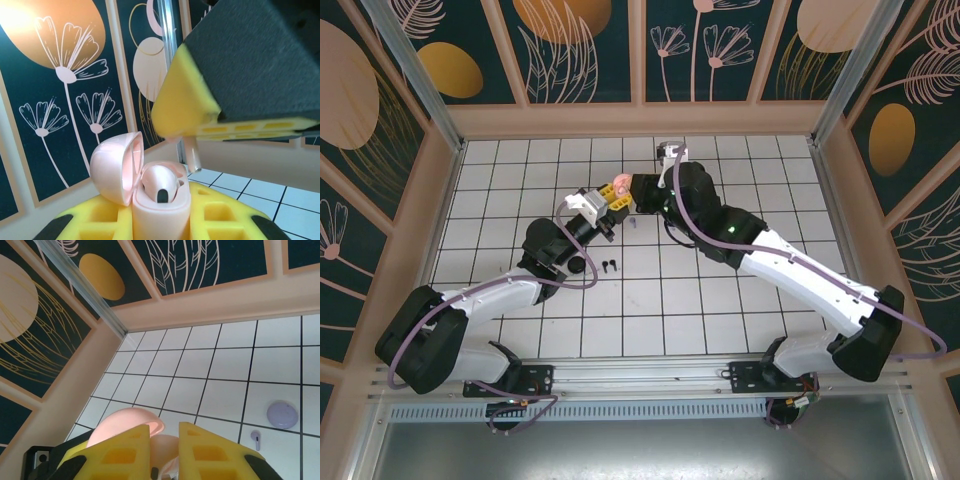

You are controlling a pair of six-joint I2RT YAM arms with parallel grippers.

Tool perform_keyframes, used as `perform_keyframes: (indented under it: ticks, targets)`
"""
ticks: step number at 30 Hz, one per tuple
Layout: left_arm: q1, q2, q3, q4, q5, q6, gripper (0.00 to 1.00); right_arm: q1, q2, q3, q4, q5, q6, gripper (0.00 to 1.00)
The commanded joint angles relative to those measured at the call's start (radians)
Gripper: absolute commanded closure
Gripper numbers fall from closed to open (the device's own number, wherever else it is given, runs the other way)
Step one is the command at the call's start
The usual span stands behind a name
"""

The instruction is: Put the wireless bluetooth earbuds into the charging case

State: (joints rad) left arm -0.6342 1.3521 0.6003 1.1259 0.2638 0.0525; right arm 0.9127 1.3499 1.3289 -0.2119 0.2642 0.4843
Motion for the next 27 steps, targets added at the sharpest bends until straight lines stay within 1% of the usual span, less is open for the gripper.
perform_keyframes:
  ticks: [1,10,20,27]
  targets:
    - [-0.004,-0.015,0.006,0.060,0.027,0.018,1.00,0.005,0.017,0.046,0.043,0.002,0.002,0.84]
    - [-0.005,-0.020,0.003,0.055,0.038,0.020,1.00,-0.001,0.025,0.048,0.044,-0.009,0.003,0.84]
    - [-0.004,-0.016,0.003,0.052,0.038,0.018,1.00,-0.001,-0.053,0.027,0.043,-0.008,0.016,0.84]
    - [-0.004,-0.017,0.004,0.052,0.041,0.016,1.00,-0.001,-0.051,0.023,0.051,-0.019,0.022,0.84]
